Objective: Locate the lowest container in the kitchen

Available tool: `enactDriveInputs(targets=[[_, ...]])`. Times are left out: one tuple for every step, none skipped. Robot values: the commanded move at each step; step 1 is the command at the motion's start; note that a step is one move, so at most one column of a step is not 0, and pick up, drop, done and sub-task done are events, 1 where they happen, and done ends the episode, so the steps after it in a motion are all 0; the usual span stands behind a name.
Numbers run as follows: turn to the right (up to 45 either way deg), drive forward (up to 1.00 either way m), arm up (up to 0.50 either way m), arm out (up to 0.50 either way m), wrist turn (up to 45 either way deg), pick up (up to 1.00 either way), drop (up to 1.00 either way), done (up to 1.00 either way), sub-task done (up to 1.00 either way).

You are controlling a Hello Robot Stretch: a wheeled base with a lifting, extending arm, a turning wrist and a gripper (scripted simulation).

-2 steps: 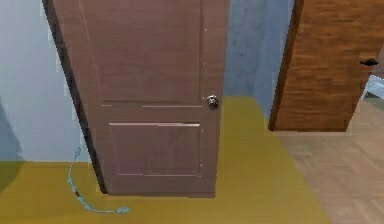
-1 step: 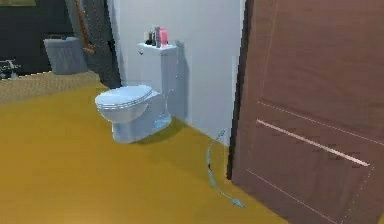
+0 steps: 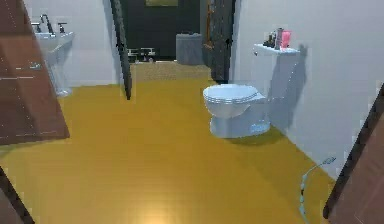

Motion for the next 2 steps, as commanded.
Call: enactDriveInputs(targets=[[0.0, 1.00, 0.00, 0.00, 0.0, 0.00, 0.00, 0.00, 0.00], [-6.0, 0.00, 0.00, 0.00, 0.0, 0.00, 0.00, 0.00, 0.00]])
